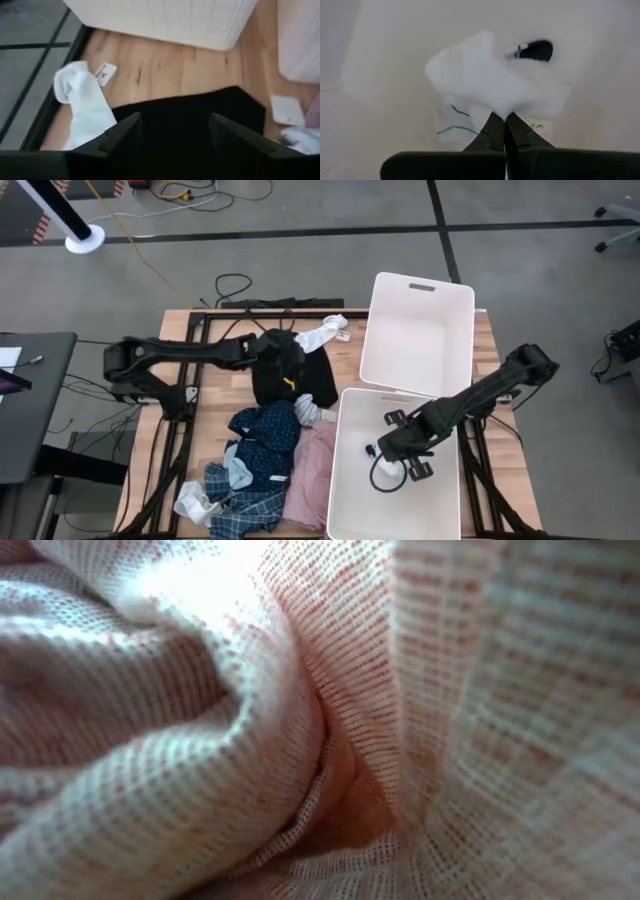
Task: Sort clothes
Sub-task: Put the middle white sock into the bottom laundry bin
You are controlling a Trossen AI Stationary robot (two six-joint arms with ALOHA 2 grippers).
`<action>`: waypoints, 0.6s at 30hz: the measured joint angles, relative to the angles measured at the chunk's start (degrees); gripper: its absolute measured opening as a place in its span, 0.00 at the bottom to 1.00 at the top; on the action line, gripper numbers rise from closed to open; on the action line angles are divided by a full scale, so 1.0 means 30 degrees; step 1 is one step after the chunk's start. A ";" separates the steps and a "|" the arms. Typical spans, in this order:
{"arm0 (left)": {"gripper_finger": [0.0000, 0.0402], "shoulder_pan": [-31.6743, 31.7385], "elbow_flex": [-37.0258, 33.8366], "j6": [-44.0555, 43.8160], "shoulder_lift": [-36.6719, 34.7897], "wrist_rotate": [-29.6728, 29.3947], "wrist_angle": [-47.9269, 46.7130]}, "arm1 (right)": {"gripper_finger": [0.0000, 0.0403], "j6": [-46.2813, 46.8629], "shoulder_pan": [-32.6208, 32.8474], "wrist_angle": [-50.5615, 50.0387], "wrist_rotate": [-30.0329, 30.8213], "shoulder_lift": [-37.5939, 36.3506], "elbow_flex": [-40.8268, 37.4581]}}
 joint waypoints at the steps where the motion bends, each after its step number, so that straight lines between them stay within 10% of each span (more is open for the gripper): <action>1: 0.57 0.0131 0.0000 0.0191 0.0411 0.0738 -0.0066 | 0.00 0.0312 0.0000 0.0271 -0.0074 0.0000 -0.0370; 18: 0.57 0.0043 0.0029 0.2915 0.2101 0.9353 -0.1512 | 0.01 0.1560 -0.0373 0.4537 -0.0500 -0.0051 -0.4267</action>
